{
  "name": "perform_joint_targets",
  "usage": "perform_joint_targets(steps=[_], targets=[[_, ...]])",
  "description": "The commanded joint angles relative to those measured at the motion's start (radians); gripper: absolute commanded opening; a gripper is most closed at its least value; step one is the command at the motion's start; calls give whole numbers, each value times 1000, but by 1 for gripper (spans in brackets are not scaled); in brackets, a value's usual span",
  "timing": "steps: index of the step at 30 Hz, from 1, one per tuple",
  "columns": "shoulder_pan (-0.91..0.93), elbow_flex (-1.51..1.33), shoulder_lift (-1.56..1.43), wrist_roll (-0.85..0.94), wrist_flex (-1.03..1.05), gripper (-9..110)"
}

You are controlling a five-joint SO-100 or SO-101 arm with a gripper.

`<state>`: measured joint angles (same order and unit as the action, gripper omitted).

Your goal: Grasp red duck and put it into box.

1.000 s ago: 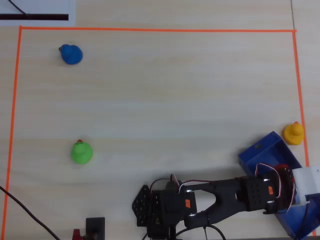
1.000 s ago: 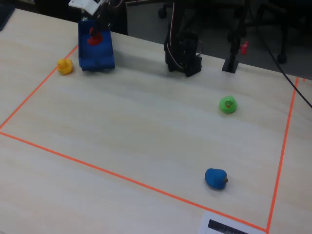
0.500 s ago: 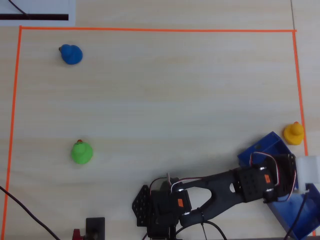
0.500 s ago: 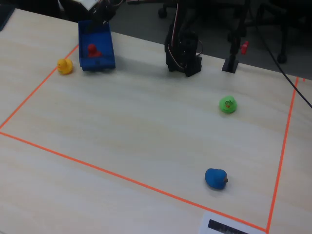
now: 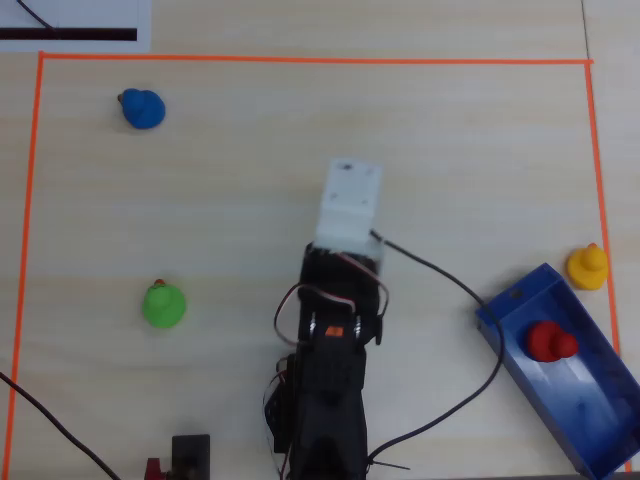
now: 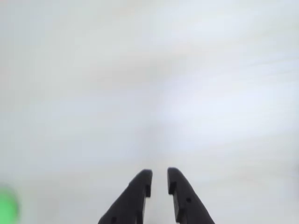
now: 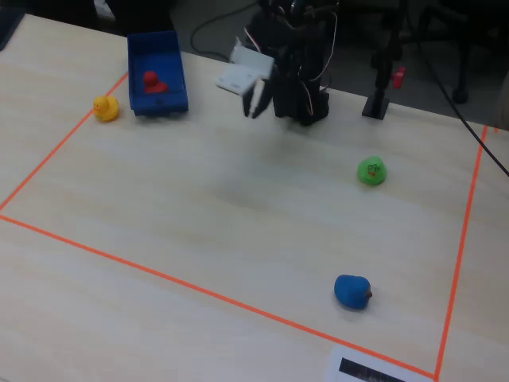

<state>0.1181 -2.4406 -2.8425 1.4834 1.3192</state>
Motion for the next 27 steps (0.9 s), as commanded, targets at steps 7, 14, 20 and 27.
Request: perform_joint_targets(steps=[7, 14, 20, 27], targets=[[-215, -477, -468, 46, 118, 0], [-153, -575, -468, 104, 77, 0], [-130, -634, -468, 109, 52, 0], [-121, -666, -468, 98, 34, 0]])
